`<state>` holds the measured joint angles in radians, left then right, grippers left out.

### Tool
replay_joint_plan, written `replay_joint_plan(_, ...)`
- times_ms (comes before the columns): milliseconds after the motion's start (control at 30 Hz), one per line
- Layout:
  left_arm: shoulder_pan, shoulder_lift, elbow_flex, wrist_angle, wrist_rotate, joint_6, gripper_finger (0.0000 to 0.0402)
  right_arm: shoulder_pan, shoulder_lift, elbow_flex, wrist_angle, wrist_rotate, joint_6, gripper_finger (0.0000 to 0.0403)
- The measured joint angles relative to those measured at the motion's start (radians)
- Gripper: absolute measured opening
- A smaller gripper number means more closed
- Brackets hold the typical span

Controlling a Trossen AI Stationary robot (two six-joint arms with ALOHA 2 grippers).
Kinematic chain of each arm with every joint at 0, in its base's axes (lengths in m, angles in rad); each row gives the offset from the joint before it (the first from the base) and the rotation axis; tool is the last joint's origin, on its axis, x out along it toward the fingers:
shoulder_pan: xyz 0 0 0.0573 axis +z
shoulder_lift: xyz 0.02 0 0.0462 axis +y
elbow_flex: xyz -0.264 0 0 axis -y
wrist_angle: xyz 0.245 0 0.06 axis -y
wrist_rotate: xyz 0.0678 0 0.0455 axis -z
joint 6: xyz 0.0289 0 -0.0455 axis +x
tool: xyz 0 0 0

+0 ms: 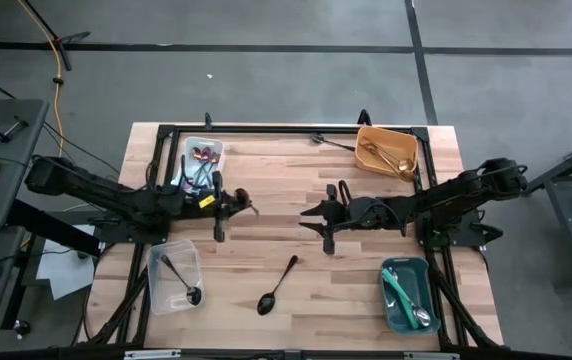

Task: Sort silverware by color (type)
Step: Put the black spoon into the transparent bin

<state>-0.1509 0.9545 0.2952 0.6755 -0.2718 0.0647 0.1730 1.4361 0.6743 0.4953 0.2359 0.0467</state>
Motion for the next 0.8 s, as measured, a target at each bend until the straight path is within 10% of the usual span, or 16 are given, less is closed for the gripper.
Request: replay_joint_plan(800,0.0,-0.024,-0.017,0.001,0.0,-0.008,0.0005,-0.003,0.0,0.0,0.001,0.001,0.025,0.0119)
